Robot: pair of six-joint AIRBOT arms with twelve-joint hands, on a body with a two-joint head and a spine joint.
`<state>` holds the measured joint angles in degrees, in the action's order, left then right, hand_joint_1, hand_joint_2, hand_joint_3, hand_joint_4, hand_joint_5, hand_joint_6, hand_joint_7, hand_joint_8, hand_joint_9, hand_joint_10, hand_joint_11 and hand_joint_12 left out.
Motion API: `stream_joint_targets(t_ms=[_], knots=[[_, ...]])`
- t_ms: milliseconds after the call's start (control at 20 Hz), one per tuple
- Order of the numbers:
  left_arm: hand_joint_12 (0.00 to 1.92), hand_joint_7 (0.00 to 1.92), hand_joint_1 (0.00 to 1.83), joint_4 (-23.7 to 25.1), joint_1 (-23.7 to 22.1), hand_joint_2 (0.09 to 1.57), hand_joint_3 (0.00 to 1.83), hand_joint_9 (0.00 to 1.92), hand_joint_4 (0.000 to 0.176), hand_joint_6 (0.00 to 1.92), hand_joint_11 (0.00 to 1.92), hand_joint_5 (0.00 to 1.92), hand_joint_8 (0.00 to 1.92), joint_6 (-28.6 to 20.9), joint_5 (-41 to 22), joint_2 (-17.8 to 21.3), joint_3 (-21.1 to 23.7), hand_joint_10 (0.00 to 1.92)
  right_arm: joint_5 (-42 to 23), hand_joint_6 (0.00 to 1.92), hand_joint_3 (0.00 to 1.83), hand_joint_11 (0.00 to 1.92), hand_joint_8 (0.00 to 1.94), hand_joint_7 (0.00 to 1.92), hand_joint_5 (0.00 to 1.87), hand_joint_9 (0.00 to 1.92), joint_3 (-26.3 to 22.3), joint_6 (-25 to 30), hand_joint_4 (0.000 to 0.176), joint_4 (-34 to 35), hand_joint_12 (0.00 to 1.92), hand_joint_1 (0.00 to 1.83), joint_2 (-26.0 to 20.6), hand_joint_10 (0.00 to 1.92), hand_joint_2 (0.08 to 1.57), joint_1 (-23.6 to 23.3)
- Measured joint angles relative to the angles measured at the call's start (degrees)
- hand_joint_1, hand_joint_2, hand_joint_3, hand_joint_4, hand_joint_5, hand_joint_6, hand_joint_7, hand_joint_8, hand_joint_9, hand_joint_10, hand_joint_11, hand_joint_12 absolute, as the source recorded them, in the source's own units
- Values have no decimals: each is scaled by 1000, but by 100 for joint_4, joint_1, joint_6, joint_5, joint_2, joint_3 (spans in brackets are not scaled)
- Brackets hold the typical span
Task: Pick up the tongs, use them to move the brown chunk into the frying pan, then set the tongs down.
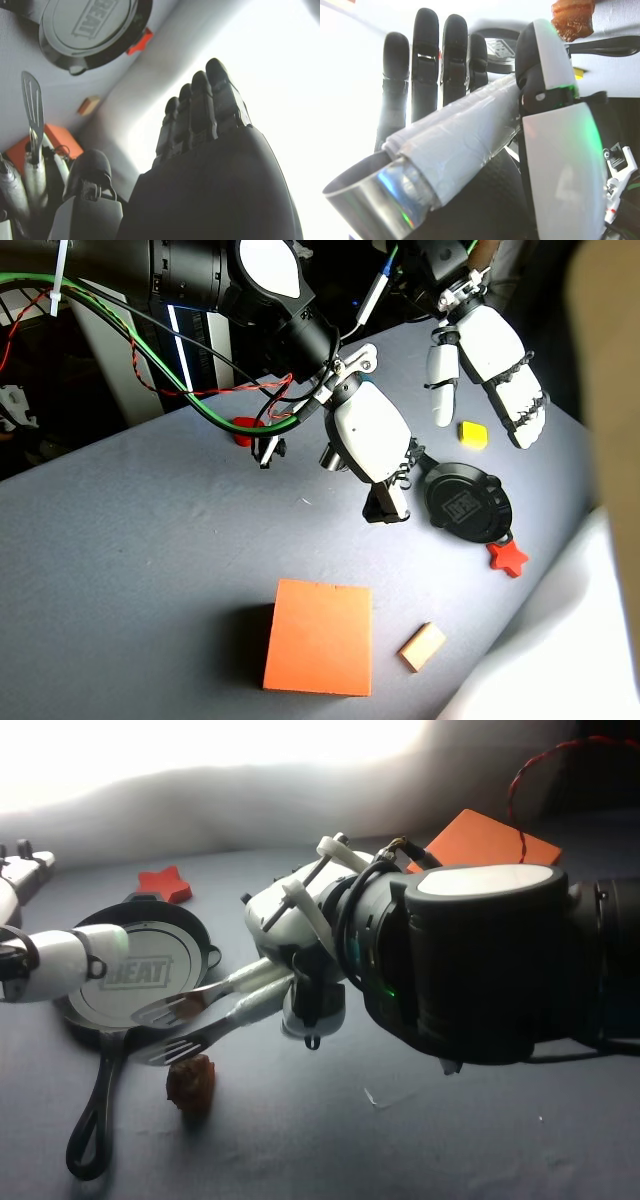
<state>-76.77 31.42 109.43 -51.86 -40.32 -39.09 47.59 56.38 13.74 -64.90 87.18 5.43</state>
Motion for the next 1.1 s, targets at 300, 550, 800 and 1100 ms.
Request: stream_joint_targets(t_ms=[300, 550, 800, 1100], knots=[[365, 60, 0, -66, -59, 1255, 0, 76, 0, 0, 0, 14, 1, -245, 13, 0, -337, 1, 37, 23, 5, 300, 0, 909, 831, 836, -118, -4, 0, 15, 1363, 945, -2, 112, 1264, 96], [332, 65, 0, -85, -59, 1258, 0, 80, 0, 2, 0, 23, 5, -299, 22, 11, -372, 1, 68, 15, 0, 310, 2, 905, 832, 843, -260, -52, 0, 28, 1351, 985, -33, 103, 1243, 90], [333, 59, 0, -92, -59, 1263, 1, 77, 0, 0, 0, 23, 1, -302, 39, 11, -356, 0, 81, 14, 0, 307, 3, 911, 838, 848, -299, -162, 0, 20, 1352, 974, -131, 99, 1245, 81], [355, 77, 18, -94, -59, 1259, 0, 89, 0, 7, 0, 31, 5, -308, 37, 11, -356, 6, 42, 1, 0, 300, 0, 904, 817, 839, -444, -186, 0, 13, 1326, 983, -264, 83, 1225, -39]])
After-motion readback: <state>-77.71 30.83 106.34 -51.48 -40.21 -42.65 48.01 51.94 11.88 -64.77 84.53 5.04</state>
